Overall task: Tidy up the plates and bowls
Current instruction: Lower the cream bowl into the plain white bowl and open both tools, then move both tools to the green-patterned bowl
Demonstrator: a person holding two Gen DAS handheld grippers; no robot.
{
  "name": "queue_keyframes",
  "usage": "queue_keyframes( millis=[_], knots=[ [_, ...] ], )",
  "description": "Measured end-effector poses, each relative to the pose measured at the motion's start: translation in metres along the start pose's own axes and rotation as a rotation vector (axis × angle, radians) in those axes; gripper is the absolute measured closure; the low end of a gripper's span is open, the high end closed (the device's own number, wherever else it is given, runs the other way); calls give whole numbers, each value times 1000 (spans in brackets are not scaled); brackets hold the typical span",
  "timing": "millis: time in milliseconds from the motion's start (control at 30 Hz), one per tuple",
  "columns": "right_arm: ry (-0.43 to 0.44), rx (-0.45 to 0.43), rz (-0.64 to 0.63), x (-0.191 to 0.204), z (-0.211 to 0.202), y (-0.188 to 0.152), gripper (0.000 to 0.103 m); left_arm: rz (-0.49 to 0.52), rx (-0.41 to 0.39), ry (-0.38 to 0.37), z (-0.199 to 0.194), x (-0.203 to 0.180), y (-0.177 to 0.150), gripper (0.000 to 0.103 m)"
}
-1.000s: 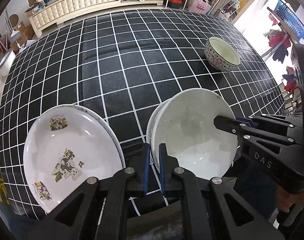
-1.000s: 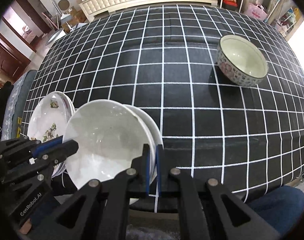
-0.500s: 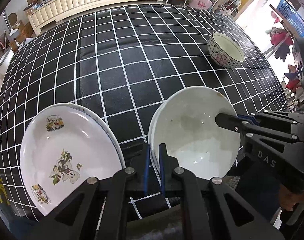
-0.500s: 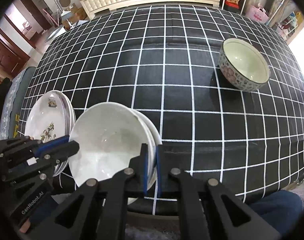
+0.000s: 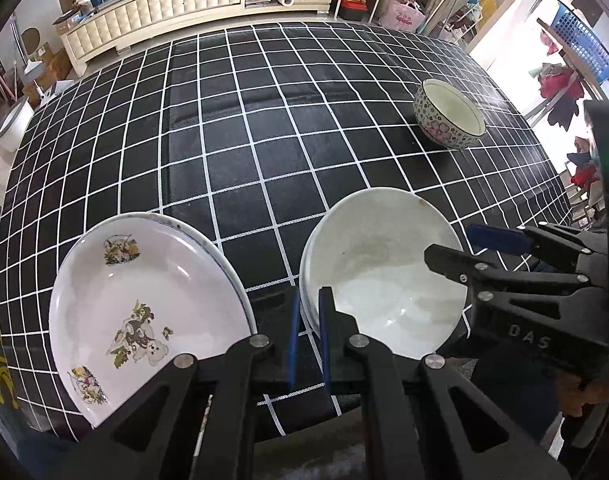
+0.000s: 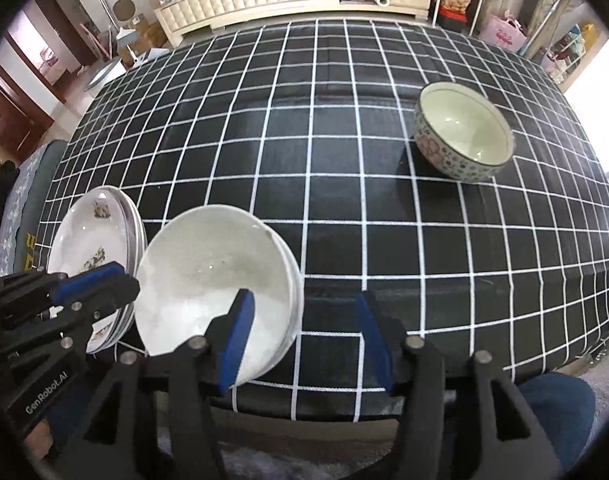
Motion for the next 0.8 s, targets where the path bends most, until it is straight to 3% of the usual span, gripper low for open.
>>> queue_keyframes(
  millis=[433,800],
  knots=[
    [-16,-109,18,-19,-53,19,44,15,-134,24,-43,-7,20,52],
    [-30,-181,51,-45,-85,40,44,94,-196,9,-64,-41,58,48]
  ],
)
Point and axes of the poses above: each gripper's, at about its wrist camera, not at the fingertips, and z roughly the way its jaws point, x to its left, y to its top, the point moved 7 cm from there along z, roughly the way its jaws point, and after that the axes turned 6 degrees about -x, right-handed, at the moved point
